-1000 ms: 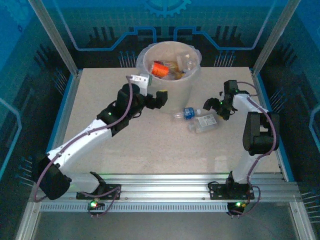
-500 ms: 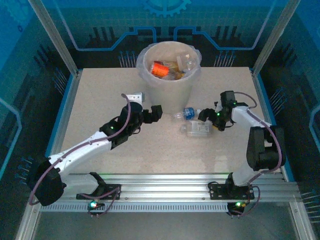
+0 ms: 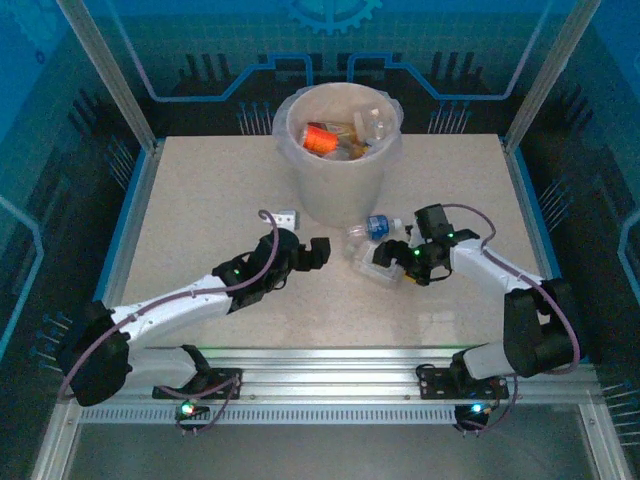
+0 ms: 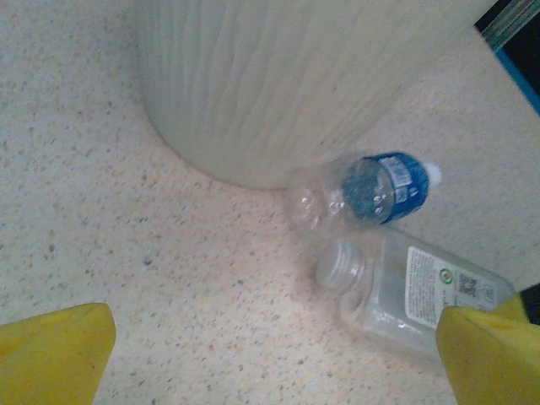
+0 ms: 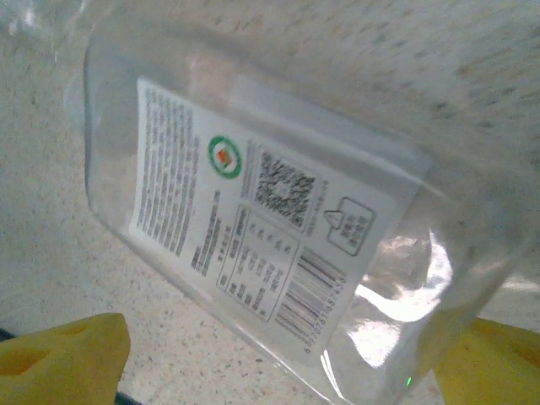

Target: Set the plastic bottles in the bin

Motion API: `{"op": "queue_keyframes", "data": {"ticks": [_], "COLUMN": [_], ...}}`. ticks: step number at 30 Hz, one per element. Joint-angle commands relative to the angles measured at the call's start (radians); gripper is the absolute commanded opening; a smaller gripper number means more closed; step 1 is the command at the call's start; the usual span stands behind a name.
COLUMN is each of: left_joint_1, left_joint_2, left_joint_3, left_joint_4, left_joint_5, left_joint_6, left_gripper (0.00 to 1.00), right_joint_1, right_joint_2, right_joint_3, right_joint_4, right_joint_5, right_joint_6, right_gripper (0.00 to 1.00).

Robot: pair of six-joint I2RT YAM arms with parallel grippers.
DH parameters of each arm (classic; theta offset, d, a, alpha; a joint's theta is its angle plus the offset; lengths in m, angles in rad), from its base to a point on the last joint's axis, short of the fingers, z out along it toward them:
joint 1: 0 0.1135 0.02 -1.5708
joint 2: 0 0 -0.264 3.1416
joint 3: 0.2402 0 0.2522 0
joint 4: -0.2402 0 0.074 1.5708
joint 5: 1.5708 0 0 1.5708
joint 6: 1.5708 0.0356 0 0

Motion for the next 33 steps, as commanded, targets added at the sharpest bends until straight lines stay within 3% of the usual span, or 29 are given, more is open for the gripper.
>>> {"op": "queue_keyframes", "data": {"ticks": [1,5,11,20,26,33], "left_joint_1": [-0.009,-0.010,-0.014,-0.014,-0.013,-0.013], "left_joint_2": [0.003,-0.013,-0.016,-0.017,-0.018,-0.021], "left_joint_3": [-0.034,-0.061,-0.084,-0.091,-0.093,-0.094], "left_joint_4": [0.056,0.060,0.069,0.067,0.051,0.040], "left_joint_5": [-0.066,-0.134,-0.179,-0.211,-0.229,-0.243], "left_joint_6": [-0.055,-0.094,-0.135,-0.145,-0.148,-0.157], "left_gripper": [0.99,0.99,0.99,0.99,0.99,0.99], "right_joint_1": [0.068,0.137,0.142,0.204,0.213,0.218], "right_joint_2": [-0.033,-0.088,-0.188,-0.075,0.006,0.133], "right_joint_3": [0.013,0.043,0.110,0.166,0.160,0.210], "right_joint_4": [-0.027,-0.129,-0.204,-0.088,0.024,0.030], "right_joint_5": [-0.016,0.046,0.204,0.417,0.385,0.346], "right_joint_6": [0.025,-0.029,-0.210,-0.519,-0.623,-0.670], "right_gripper": [0.93,0.96,1.00,1.00,1.00,1.00]}}
